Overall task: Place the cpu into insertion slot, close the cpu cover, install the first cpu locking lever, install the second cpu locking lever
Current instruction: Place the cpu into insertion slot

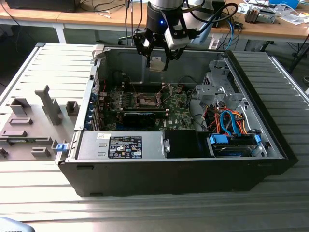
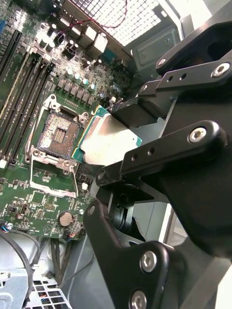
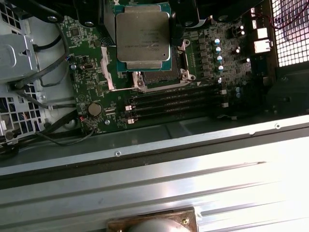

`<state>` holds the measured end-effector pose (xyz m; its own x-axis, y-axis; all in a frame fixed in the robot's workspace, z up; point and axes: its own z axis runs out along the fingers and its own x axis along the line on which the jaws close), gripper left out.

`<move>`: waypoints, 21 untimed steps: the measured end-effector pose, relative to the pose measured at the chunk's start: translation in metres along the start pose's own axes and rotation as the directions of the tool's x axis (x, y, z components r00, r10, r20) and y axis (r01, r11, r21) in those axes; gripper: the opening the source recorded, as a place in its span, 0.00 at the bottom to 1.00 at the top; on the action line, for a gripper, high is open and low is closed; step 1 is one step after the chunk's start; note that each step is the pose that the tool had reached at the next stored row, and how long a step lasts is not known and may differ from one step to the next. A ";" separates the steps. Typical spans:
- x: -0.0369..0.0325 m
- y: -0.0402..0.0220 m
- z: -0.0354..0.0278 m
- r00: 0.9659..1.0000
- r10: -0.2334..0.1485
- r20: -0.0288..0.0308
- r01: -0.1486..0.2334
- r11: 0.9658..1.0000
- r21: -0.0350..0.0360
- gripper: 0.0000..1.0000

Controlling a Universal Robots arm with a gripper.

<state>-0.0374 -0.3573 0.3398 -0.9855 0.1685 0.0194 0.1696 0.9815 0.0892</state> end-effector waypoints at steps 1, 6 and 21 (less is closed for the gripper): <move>0.0000 0.0000 0.0000 1.000 0.001 0.000 -0.001 1.000 0.000 0.55; 0.0000 0.0000 0.0000 1.000 0.005 0.001 -0.005 1.000 0.000 0.55; 0.0000 0.0000 0.0000 1.000 0.017 0.001 -0.017 1.000 0.000 0.55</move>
<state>-0.0374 -0.3573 0.3398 -0.9825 0.1852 0.0194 0.1862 0.9785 0.0892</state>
